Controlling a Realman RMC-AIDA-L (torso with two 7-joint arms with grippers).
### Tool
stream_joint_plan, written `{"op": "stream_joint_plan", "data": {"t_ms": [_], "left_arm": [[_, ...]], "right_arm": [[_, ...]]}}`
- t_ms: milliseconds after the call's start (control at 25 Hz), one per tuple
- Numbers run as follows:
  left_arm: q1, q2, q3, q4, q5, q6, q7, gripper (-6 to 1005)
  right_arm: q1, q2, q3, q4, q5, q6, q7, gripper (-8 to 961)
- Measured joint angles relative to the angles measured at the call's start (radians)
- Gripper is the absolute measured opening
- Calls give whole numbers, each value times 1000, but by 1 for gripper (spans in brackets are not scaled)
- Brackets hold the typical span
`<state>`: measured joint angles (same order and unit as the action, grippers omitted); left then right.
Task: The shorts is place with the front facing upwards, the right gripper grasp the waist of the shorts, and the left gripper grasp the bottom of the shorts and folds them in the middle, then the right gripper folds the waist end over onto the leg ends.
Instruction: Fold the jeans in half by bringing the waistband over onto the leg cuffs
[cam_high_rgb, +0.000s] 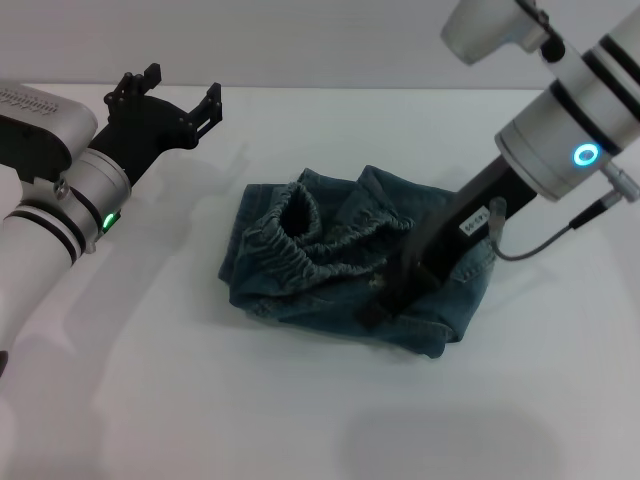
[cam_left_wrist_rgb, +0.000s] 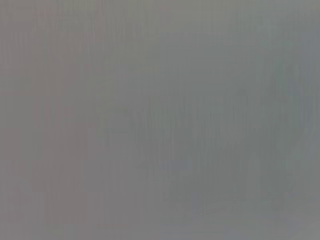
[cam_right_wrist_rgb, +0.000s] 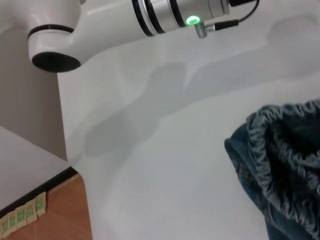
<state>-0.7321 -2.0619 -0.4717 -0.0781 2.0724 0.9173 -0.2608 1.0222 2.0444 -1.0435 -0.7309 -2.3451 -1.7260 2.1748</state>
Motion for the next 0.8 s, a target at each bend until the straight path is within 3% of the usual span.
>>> {"op": "stream_joint_plan", "data": {"t_ms": [240, 800], "left_arm": [[-1, 0, 0, -2, 0, 1, 0, 807], [-1, -1, 1, -14, 4, -2, 0, 801]], "right_arm": [[-31, 15, -11, 20, -39, 38, 0, 615], [-23, 19, -26, 65, -84, 231, 37, 617]]}}
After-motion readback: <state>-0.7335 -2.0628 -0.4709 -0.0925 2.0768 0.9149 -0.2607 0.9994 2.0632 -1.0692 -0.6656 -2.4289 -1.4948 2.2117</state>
